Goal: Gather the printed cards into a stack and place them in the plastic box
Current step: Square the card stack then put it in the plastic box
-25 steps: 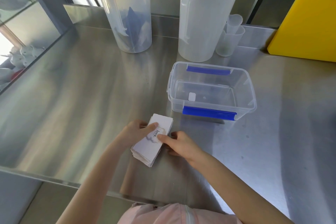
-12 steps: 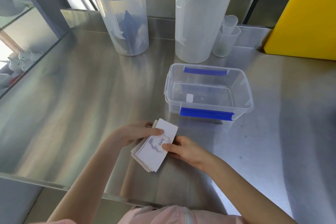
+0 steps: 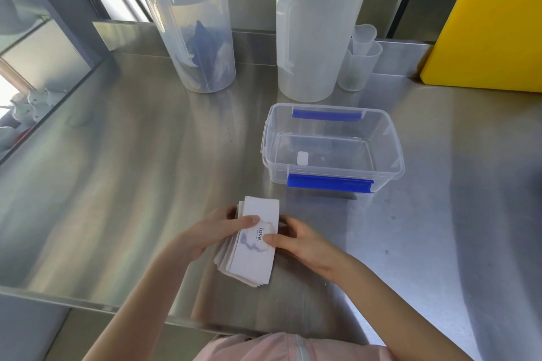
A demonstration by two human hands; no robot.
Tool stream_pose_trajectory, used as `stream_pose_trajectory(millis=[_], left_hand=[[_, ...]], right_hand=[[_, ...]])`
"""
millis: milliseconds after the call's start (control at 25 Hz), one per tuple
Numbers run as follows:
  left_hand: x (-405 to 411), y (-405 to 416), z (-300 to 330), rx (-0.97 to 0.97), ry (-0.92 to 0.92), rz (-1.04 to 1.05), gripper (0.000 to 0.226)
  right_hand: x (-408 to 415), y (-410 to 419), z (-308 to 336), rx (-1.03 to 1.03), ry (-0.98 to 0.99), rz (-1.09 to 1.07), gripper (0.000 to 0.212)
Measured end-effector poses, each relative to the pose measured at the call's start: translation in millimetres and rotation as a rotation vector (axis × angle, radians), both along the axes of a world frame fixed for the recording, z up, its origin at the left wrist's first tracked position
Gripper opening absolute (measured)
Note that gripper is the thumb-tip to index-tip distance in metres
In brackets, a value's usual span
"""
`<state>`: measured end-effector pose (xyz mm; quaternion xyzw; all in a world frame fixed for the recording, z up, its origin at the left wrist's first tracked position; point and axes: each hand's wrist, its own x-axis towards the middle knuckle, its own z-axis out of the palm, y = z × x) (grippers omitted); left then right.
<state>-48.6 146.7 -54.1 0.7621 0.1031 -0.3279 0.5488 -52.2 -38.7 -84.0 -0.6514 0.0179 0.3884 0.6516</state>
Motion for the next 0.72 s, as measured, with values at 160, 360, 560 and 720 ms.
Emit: stream_pose_trajectory(millis=[160,360,560,720], left_hand=[[-10.2,-17.8,-8.7,-0.279,-0.019,0.280,0.034],[-12.9,-40.4,-14.7,-0.503,-0.015,0.316,0.042],[-2.9,-44.0,-8.5,-0.207,-0.210,-0.080,0.083],[-3.5,-61.2,-25.2,0.493,-0.437,-0.318,0.099]], right_hand=[[-6.2,2.3,7.7,0.087,0.016,-0.035,0.059],[0.0,-18.4,31.5,-0.170,-0.198,0.075,0.078],[20.8,-50.6,60.4,-0.768,-0.736,0.517,0.099],[6.6,-46.2,36.7,-1.056,-0.989,0.617,0.098]])
